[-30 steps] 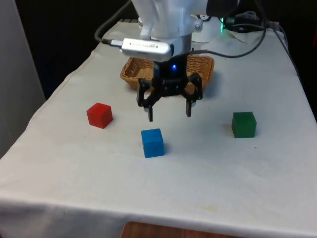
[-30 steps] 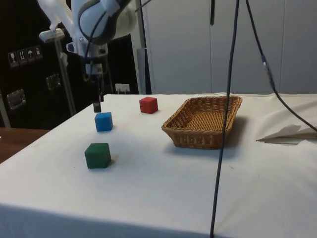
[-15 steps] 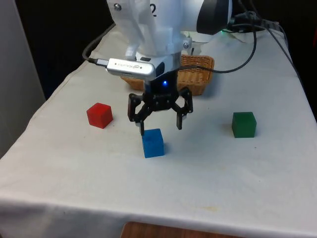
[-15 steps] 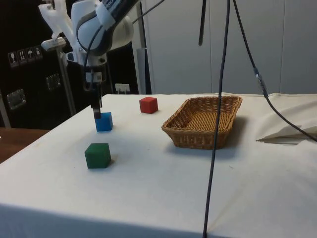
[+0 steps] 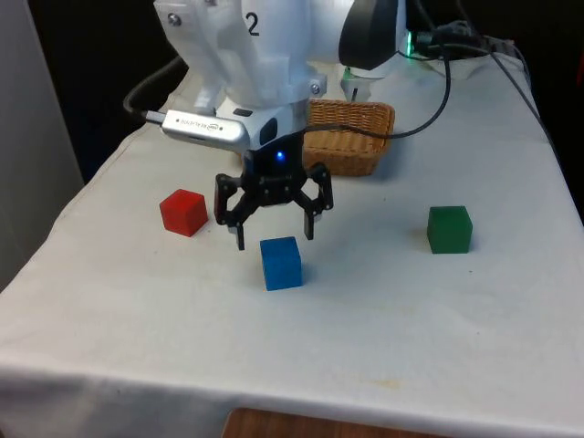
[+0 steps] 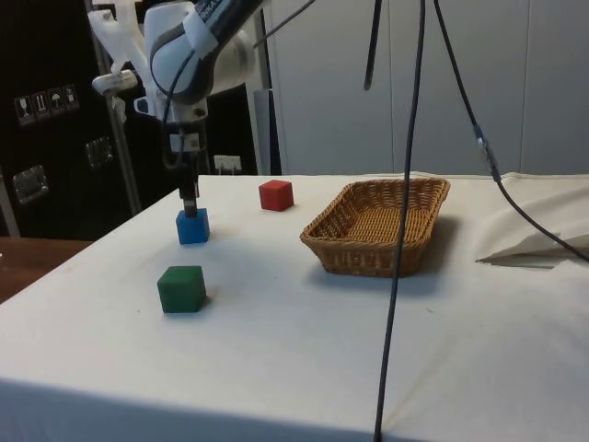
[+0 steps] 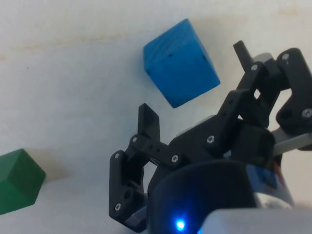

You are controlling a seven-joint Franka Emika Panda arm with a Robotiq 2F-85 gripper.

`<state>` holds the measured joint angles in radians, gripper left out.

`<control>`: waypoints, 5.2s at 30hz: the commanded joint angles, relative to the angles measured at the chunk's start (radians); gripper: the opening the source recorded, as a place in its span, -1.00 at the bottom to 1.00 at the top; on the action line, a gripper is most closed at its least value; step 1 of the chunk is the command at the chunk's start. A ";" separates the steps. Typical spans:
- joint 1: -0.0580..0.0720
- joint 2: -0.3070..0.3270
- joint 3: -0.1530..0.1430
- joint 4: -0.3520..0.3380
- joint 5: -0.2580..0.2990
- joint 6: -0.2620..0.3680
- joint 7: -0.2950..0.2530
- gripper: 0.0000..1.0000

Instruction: Pick up the blue cube and place it into the basket.

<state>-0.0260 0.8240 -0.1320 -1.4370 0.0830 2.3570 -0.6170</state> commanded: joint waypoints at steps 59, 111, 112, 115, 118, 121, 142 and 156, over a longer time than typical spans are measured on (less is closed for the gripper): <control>-0.002 0.110 0.003 0.095 0.047 0.000 -0.013 -0.98; 0.000 -0.166 -0.060 0.031 0.060 -0.258 0.138 -0.98; 0.004 -0.180 -0.063 0.017 0.059 -0.253 0.149 -0.98; 0.004 -0.191 -0.064 0.001 0.060 -0.251 0.158 -0.98; 0.003 -0.214 -0.063 -0.037 0.061 -0.245 0.161 -0.98; 0.001 -0.211 -0.061 -0.033 0.060 -0.257 0.158 -0.98; 0.008 -0.367 -0.071 -0.248 0.054 -0.223 0.177 -0.98; 0.011 -0.383 -0.067 -0.288 0.060 -0.161 0.198 -0.98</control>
<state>-0.0150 0.4390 -0.1990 -1.7290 0.1430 2.2040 -0.4180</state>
